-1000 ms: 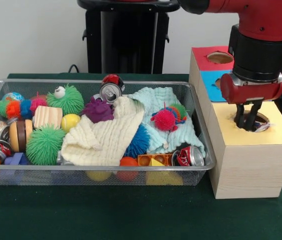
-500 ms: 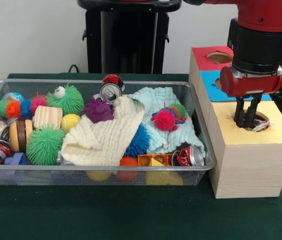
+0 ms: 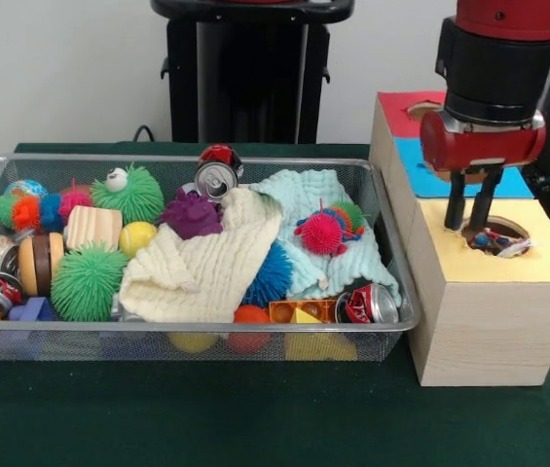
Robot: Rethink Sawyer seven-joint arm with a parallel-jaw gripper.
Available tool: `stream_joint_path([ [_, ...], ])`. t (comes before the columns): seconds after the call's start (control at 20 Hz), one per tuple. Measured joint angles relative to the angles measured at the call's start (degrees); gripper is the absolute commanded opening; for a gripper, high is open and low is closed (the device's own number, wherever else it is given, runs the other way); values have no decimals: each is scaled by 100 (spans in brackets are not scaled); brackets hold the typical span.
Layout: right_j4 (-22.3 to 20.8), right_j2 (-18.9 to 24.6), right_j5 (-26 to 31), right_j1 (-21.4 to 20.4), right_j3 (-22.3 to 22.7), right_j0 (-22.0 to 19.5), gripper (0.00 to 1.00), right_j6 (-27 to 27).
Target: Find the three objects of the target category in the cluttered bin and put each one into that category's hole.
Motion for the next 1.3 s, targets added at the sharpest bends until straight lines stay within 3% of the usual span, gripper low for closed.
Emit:
stream_joint_path([
  [0.65,-132,-319,1,-357,51,-491,100,0],
  [1.3,-134,-580,88,11,-58,-142,100,0],
])
